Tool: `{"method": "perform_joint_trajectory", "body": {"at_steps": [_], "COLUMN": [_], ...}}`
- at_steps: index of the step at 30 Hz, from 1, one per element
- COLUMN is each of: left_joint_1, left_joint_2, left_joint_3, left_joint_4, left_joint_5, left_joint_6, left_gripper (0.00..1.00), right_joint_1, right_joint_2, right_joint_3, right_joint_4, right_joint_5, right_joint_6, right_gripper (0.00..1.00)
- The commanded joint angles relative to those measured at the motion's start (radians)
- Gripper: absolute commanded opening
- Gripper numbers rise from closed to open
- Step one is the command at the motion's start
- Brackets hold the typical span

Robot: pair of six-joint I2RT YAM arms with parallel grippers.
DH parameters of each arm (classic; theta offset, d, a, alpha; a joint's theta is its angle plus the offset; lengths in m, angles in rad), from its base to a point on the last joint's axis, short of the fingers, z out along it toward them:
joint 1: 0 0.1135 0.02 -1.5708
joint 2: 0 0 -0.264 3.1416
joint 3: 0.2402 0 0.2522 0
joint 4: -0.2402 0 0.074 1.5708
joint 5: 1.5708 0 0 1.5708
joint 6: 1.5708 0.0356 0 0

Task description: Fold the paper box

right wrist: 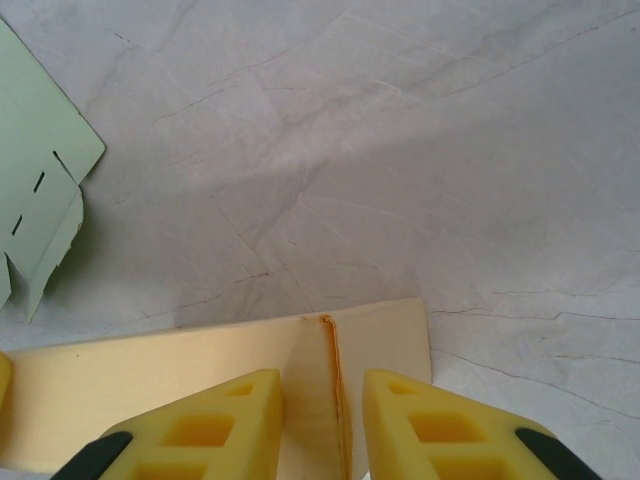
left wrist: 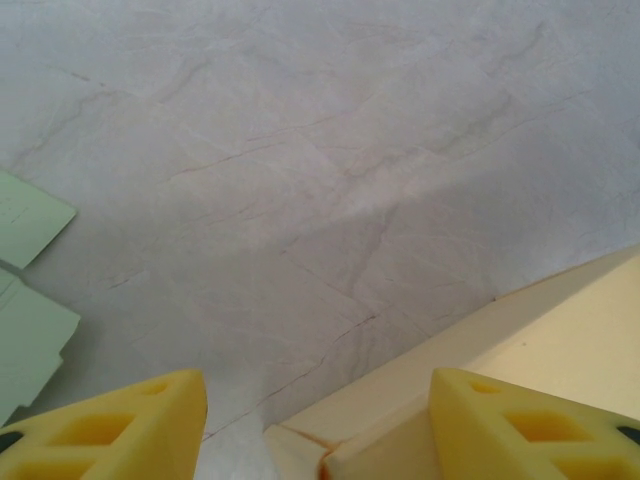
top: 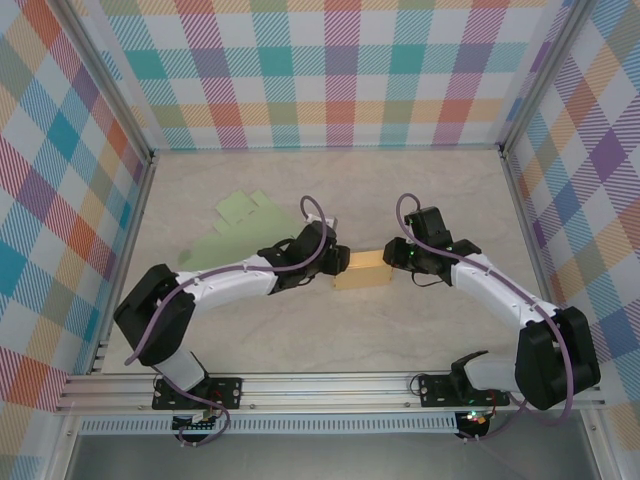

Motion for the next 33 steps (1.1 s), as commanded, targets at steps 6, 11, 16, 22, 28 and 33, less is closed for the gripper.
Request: {"method": "perform_joint_trajectory", "body": {"at_steps": [6, 11, 16, 22, 28, 33], "left_joint_1": [0.051, 0.064, 0.067, 0.069, 0.075, 0.079], "left_joint_2": [-0.090, -0.084, -0.082, -0.080, -0.072, -0.072], "left_joint_3": [-0.071, -0.099, -0.138, -0.197, -0.265, -0.309], "left_joint_4": [0.010, 0.022, 0.022, 0.049, 0.102, 0.145], "left_joint_5": [0.180, 0.237, 0.258, 0.280, 0.324, 0.342], "left_joint_6": [-0.109, -0.137, -0.168, -0.197, -0.210, -0.188], "left_gripper": [0.65, 0.62, 0.53, 0.38, 0.21, 0.12], "right_joint_1": [-0.003, -0.003, -0.003, -0.003, -0.002, -0.004], "right_joint_2": [0.034, 0.037, 0.042, 0.044, 0.046, 0.048], "right_joint_3": [-0.064, -0.061, -0.060, -0.070, -0.096, -0.114], "right_joint_4": [-0.094, -0.094, -0.093, -0.088, -0.055, -0.038], "right_joint_5": [0.007, 0.004, -0.001, -0.002, -0.025, -0.029], "right_joint_6": [0.006, 0.004, 0.003, 0.005, 0.021, 0.031], "right_gripper": [0.28, 0.28, 0.27, 0.26, 0.22, 0.20]}}
